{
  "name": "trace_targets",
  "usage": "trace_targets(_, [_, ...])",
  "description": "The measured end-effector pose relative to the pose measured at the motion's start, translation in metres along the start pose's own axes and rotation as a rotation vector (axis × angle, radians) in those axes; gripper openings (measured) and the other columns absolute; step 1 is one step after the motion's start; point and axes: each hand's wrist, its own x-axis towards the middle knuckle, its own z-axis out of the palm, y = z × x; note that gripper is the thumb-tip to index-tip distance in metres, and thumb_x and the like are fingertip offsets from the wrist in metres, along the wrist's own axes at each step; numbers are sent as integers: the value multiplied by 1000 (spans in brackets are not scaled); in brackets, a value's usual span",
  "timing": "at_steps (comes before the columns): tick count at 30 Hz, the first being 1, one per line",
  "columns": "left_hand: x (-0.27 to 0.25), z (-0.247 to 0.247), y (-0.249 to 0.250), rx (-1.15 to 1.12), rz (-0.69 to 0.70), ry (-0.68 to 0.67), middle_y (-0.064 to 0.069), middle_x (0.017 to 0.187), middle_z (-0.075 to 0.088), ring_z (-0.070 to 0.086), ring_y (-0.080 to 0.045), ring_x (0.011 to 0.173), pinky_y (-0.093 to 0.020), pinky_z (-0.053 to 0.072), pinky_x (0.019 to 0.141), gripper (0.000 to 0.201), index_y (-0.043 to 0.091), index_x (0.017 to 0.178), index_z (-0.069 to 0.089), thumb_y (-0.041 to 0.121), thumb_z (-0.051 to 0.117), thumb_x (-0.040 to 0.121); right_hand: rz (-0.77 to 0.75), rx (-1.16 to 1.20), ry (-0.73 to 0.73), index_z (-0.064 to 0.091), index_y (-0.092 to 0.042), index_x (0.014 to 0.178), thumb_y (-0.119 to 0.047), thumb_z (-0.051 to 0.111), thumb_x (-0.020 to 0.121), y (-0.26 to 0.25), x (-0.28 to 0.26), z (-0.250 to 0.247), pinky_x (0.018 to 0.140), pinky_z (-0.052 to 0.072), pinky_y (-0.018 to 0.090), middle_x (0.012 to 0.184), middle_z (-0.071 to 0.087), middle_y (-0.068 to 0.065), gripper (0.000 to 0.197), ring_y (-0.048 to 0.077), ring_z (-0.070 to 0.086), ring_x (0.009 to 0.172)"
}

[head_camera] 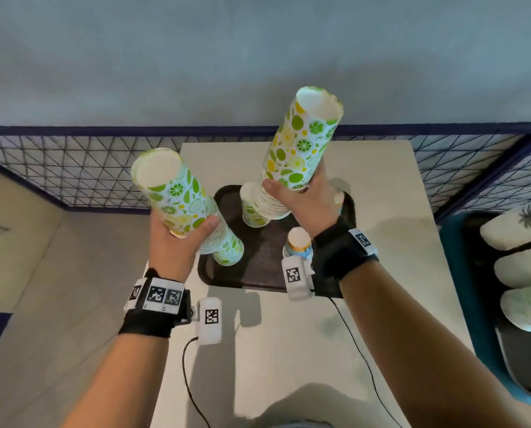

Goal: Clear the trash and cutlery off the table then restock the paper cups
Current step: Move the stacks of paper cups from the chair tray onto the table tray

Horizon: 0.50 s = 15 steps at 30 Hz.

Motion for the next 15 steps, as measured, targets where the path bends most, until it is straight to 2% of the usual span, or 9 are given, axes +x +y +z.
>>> trace_targets(1, [9,-3,-6,-12,-1,5,-9,128,70,70,-24,117,-50,56,101,83,8,135,55,34,92,66,1,-5,-2,46,-16,133,-30,92,71,3,9,13,96,57,32,121,67,-3,78,7,67,110])
trace_targets(3, [23,-8,-21,-32,-14,26,-11,129,69,69,-26,118,-53,55,102,84,8,136,53,32,93,66,14,-39,0,46,-19,132,-38,91,67,10,26,36,97,57,43,122,66,-2,81,12,67,112])
trace_targets(6, [36,-9,-41,-28,-53,32,-7,131,69,67,-26,121,-57,53,103,88,17,137,54,41,96,64,24,-174,32,45,-24,134,-49,90,62,23,43,65,97,55,49,123,64,-3,88,22,63,115])
trace_targets(8, [39,-4,-51,-14,-75,22,-1,130,69,67,-22,120,-55,53,104,89,23,137,54,44,96,61,31,-230,38,44,-22,139,-43,90,66,33,49,78,99,53,47,126,62,-2,90,23,60,118])
trace_targets(10, [40,1,-56,-15,-91,-2,3,127,70,68,-17,118,-50,54,103,87,25,136,53,39,94,60,54,-258,37,42,-21,143,-38,90,69,44,52,87,101,52,43,128,59,-2,90,21,57,120])
trace_targets(13, [41,6,-72,-46,-148,-59,3,125,70,69,-15,115,-45,56,101,87,26,134,53,35,93,58,71,-362,33,40,-24,145,-40,88,71,64,57,95,96,44,34,132,53,0,90,21,45,123])
trace_targets(15, [44,7,-89,-45,-200,-98,0,126,70,69,-21,117,-52,55,101,87,26,134,53,33,96,59,100,-396,24,38,-26,147,-42,87,70,79,58,98,93,37,29,135,50,1,92,16,39,120])
